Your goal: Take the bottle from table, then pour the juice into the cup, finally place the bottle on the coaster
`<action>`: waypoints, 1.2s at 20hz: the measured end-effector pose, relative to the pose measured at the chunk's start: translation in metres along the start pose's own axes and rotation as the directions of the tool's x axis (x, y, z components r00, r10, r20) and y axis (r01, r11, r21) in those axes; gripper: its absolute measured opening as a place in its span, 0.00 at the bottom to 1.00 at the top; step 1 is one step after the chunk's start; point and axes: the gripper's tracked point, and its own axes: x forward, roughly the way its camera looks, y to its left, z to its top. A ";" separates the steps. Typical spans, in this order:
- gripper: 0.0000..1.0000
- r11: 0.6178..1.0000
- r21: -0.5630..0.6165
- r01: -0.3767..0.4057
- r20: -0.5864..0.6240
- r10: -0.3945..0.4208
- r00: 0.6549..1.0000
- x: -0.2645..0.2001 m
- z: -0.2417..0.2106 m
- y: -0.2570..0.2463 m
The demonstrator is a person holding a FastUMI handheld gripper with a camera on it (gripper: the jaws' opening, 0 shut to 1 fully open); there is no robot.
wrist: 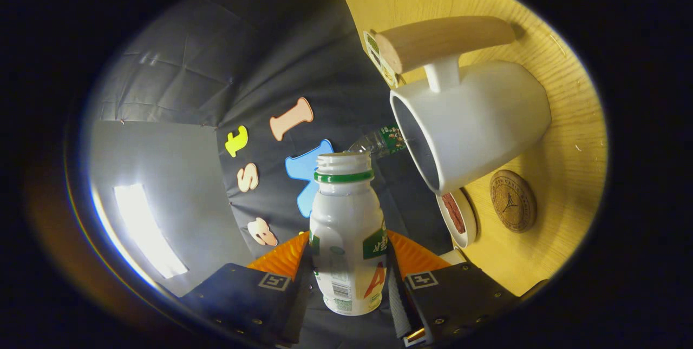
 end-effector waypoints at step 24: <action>0.63 0.965 -0.249 0.088 0.011 -0.088 0.996 0.005 0.018 -0.027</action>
